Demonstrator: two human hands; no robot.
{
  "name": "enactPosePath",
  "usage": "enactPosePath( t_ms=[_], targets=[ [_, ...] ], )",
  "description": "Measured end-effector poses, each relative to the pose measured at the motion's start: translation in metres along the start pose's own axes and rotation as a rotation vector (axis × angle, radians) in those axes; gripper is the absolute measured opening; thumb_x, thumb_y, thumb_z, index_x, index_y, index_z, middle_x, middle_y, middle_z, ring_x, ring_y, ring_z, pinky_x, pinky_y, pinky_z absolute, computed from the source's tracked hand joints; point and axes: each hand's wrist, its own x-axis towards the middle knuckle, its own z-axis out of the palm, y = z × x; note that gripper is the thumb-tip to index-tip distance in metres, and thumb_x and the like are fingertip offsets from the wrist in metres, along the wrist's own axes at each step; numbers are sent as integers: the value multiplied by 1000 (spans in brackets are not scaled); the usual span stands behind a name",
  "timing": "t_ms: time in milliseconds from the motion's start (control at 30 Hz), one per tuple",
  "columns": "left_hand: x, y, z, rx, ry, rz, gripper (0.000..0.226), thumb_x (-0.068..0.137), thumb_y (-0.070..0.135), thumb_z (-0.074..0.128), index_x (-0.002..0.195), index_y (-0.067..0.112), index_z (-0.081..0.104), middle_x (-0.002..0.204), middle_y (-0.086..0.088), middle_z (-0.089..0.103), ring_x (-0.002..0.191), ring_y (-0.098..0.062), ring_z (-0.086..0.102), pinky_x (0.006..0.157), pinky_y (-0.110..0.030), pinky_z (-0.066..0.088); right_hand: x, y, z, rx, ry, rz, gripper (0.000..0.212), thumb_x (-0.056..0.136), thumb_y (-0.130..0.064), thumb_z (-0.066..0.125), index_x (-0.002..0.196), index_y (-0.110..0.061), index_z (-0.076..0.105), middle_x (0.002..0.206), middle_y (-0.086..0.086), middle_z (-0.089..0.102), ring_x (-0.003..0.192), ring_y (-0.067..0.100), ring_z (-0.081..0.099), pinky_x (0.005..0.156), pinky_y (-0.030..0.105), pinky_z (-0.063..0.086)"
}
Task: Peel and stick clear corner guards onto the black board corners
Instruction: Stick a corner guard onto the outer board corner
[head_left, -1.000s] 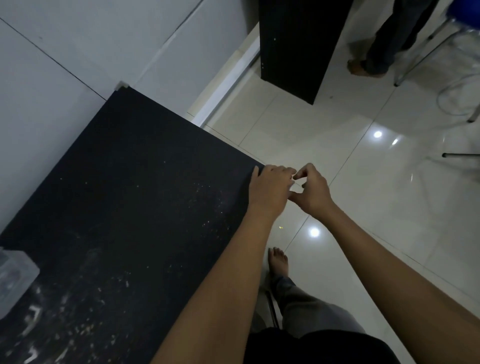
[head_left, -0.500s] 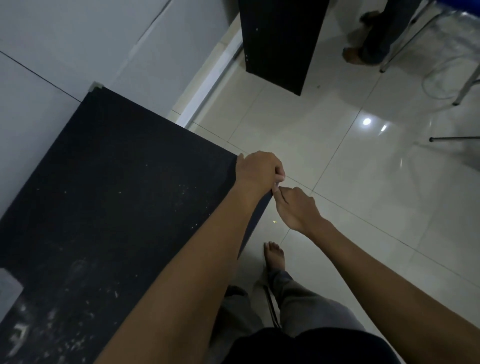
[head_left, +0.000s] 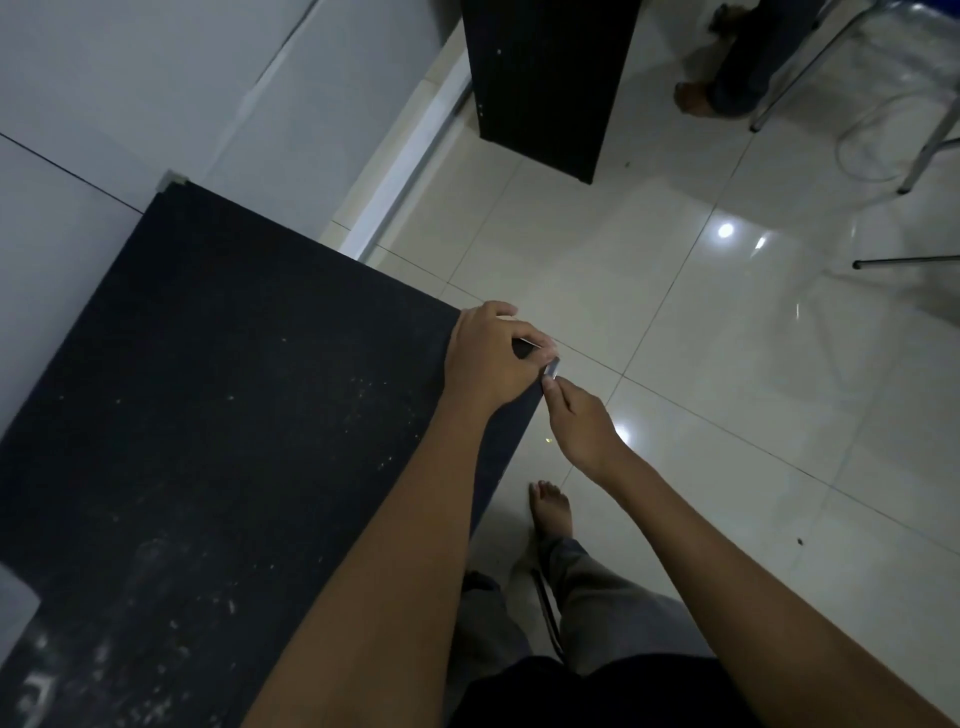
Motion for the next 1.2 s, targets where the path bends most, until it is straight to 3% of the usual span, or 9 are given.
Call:
enactPosePath(
  t_ms=[233, 400, 567, 800, 967, 1200],
  targets=[
    [-4, -2, 5, -16, 35, 29, 14, 89, 41, 71, 96, 32, 80, 125, 4, 63, 125, -15, 47, 106, -34, 36, 1, 2, -18, -47, -153, 1, 43, 107, -35, 30, 87, -7, 55, 82, 8, 60, 72, 17, 52, 63, 25, 39],
    [-4, -5, 8, 6, 34, 49, 18, 92, 44, 68, 99, 31, 79, 120, 7, 64, 121, -12, 48, 105, -28, 31, 9, -2, -39, -21, 13, -10, 47, 106, -39, 33, 75, -10, 53, 71, 4, 55, 64, 17, 48, 61, 30, 37],
    [-3, -7, 8, 61, 53, 54, 15, 90, 40, 69, 99, 32, 78, 123, 9, 62, 123, -14, 47, 107, -30, 31, 25, -9, -37, -19, 16, -19, 50, 102, -45, 42, 68, -10, 49, 63, 3, 48, 58, 16, 41, 58, 32, 33],
    [-4, -13, 13, 6, 124, 93, 10, 87, 46, 71, 91, 38, 77, 122, 16, 60, 122, -11, 48, 107, -30, 27, 20, 1, -30, -5, 38, -109, 43, 103, -31, 46, 64, -13, 44, 60, 0, 43, 55, 13, 36, 56, 27, 33],
    [-1, -12, 7, 88, 49, 88, 16, 90, 53, 65, 96, 42, 75, 125, 17, 57, 126, -10, 45, 109, -36, 22, 18, 2, -23, -30, 108, -146, 39, 103, -26, 47, 66, -16, 48, 60, 1, 48, 54, 14, 40, 57, 26, 35],
    [2, -8, 4, 106, -28, 64, 18, 93, 53, 61, 98, 43, 75, 131, 19, 56, 129, -11, 41, 108, -38, 19, 16, 3, -18, -51, 155, -135, 41, 103, -27, 48, 62, -24, 45, 60, 3, 52, 52, 13, 42, 50, 15, 32]
  ],
)
